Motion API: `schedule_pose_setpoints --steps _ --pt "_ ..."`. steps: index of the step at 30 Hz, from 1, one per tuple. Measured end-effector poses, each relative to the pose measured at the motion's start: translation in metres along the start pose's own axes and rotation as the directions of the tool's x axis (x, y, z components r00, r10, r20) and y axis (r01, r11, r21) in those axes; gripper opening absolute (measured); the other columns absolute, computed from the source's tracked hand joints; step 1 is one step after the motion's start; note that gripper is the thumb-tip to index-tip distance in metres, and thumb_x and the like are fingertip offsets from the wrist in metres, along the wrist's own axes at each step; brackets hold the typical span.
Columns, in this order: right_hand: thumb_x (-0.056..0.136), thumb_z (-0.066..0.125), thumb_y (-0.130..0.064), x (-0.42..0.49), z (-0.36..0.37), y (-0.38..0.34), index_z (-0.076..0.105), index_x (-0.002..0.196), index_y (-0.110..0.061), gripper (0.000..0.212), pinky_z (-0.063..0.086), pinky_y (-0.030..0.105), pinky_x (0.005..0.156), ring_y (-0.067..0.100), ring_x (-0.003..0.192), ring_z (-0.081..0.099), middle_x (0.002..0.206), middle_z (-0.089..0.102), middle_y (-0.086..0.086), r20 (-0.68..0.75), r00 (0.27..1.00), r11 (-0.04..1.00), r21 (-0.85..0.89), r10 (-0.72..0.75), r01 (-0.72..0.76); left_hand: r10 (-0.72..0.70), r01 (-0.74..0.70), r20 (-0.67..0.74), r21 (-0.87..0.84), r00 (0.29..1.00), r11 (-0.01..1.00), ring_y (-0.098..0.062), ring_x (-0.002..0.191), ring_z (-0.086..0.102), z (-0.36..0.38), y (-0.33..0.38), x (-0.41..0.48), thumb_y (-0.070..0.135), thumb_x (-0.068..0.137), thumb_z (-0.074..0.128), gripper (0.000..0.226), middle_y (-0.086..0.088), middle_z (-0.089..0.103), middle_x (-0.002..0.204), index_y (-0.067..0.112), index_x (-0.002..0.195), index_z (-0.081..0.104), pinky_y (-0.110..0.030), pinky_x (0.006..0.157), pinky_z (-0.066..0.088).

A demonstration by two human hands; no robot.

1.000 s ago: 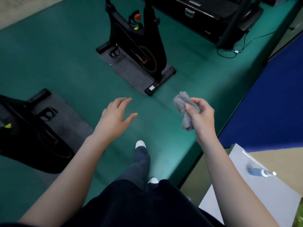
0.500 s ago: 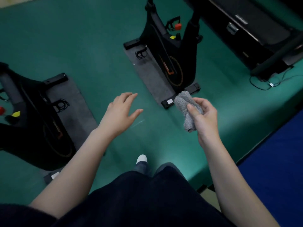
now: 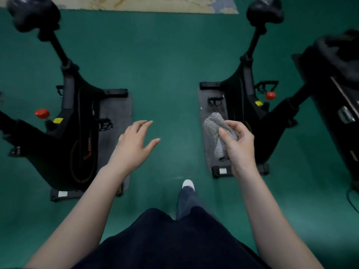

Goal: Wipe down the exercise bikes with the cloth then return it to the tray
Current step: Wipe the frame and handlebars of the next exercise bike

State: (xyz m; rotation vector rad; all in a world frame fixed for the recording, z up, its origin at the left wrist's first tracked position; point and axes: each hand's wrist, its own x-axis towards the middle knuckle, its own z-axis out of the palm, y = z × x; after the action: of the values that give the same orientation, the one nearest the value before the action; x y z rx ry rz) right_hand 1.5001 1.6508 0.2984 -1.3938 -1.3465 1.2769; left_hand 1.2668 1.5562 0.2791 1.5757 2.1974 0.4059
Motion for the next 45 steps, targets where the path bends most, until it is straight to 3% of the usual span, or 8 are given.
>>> schedule_pose_setpoints --steps 7,12,18,26,33,36,39,45 --pt "0.088 0.063 -0.002 0.112 0.010 -0.032 0.062 0.101 -0.010 0.016 0.050 0.038 0.090 0.019 0.094 0.063 0.100 0.067 0.008 0.193 0.979 0.997 -0.025 -0.067 0.073 -0.145 0.144 -0.129 -0.023 0.981 0.989 -0.021 0.135 0.032 -0.012 0.034 0.056 0.044 0.093 0.049 0.061 -0.001 0.035 0.147 0.016 0.145 0.033 -0.042 0.107 0.031" --pt "0.087 0.064 -0.001 0.159 0.042 -0.044 0.061 0.099 -0.013 0.016 0.049 0.021 0.082 0.012 0.090 0.062 0.094 0.066 -0.002 0.325 0.942 0.996 -0.004 -0.083 0.089 -0.272 0.268 -0.176 -0.050 0.946 0.962 -0.020 0.136 0.032 -0.021 0.028 0.074 0.042 0.092 0.052 0.060 -0.001 0.035 0.147 0.016 0.144 0.035 -0.040 0.108 0.029" --pt "0.087 0.064 -0.001 0.217 0.105 -0.056 0.062 0.094 -0.019 0.019 0.048 0.020 0.080 0.009 0.086 0.061 0.092 0.066 -0.004 0.449 0.889 0.994 -0.012 -0.091 0.108 -0.397 0.387 -0.230 -0.091 0.888 0.918 -0.021 0.134 0.033 -0.036 -0.006 0.111 0.044 0.091 0.053 0.061 -0.001 0.037 0.145 0.016 0.143 0.037 -0.040 0.106 0.031" --pt "0.087 0.064 -0.004 0.304 0.225 -0.090 0.062 0.092 -0.023 0.020 0.051 0.037 0.089 0.015 0.090 0.063 0.097 0.068 0.001 0.557 0.822 0.987 -0.024 -0.119 0.159 -0.479 0.454 -0.316 -0.152 0.819 0.878 -0.020 0.132 0.035 -0.080 -0.078 0.208 0.046 0.091 0.052 0.061 0.001 0.038 0.145 0.018 0.143 0.037 -0.040 0.105 0.032" --pt "0.088 0.064 -0.005 0.354 0.317 -0.123 0.063 0.095 -0.019 0.016 0.052 0.041 0.091 0.023 0.096 0.065 0.101 0.068 0.007 0.642 0.756 0.984 -0.011 -0.132 0.180 -0.512 0.497 -0.363 -0.143 0.778 0.856 -0.020 0.133 0.035 -0.132 -0.122 0.273 0.049 0.092 0.047 0.062 0.001 0.036 0.145 0.018 0.145 0.035 -0.042 0.108 0.033" --pt "0.088 0.064 -0.005 0.367 0.365 -0.138 0.063 0.098 -0.015 0.014 0.052 0.038 0.090 0.021 0.095 0.065 0.102 0.069 0.007 0.710 0.692 0.983 0.003 -0.131 0.183 -0.566 0.555 -0.373 -0.149 0.735 0.819 -0.019 0.134 0.034 -0.143 -0.139 0.284 0.050 0.092 0.047 0.062 0.002 0.036 0.146 0.019 0.145 0.035 -0.041 0.109 0.033" --pt "0.088 0.064 -0.006 0.378 0.417 -0.153 0.063 0.097 -0.017 0.014 0.052 0.038 0.091 0.022 0.098 0.065 0.102 0.069 0.005 0.800 0.577 0.970 0.025 -0.164 0.243 -0.651 0.638 -0.377 -0.178 0.659 0.749 -0.018 0.134 0.034 -0.151 -0.158 0.291 0.050 0.092 0.046 0.061 0.003 0.037 0.145 0.019 0.144 0.035 -0.039 0.109 0.032" --pt "0.087 0.065 -0.006 0.403 0.513 -0.168 0.064 0.097 -0.016 0.014 0.051 0.040 0.091 0.018 0.095 0.064 0.099 0.069 0.002 0.937 0.303 0.945 0.073 -0.174 0.319 -0.827 0.811 -0.412 -0.280 0.382 0.514 -0.019 0.130 0.039 -0.164 -0.186 0.297 0.049 0.092 0.047 0.060 0.001 0.046 0.139 0.019 0.143 0.038 -0.038 0.104 0.034"
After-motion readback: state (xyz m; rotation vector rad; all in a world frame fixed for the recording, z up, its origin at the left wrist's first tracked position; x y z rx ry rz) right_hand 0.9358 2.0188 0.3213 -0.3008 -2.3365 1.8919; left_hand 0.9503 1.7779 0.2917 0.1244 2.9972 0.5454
